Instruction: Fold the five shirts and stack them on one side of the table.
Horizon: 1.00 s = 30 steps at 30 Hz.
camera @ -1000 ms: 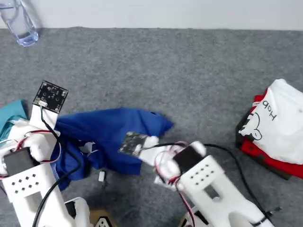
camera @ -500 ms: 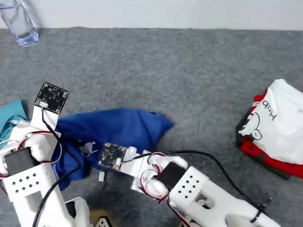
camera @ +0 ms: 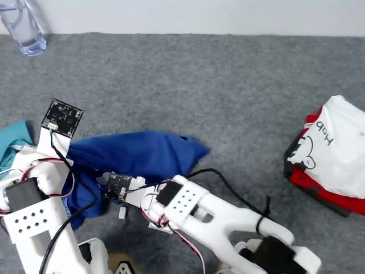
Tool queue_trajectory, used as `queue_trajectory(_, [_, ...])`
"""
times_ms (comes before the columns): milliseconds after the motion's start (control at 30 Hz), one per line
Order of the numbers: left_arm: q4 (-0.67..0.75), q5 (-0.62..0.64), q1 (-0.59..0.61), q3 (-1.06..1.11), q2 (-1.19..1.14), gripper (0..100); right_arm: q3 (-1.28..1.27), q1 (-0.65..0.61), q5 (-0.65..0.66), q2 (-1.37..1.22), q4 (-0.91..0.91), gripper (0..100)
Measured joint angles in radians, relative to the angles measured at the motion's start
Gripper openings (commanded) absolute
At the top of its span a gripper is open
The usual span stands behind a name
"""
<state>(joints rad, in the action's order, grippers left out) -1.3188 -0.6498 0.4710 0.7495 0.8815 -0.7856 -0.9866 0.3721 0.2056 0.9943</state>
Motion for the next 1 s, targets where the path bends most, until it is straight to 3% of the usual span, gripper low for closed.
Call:
queue_trajectory(333, [0.0,0.0,0.0,0.0,0.0,1,0.014,0.035,-0.002,-0.046,-0.04,24.4])
queue_trajectory(600, [0.0,0.0,0.0,0.0,0.0,1,0.014,0.094,0.002,0.222,0.064,24.1])
queue_trajectory(767, [-0.014,0.0,0.0,0.0,0.0,1,0.015,0.175,0.049,0.227,-0.057,24.1])
queue_trajectory(1000, [-0.014,0.0,0.0,0.0,0.0,1,0.015,0.255,0.063,0.002,-0.278,24.0])
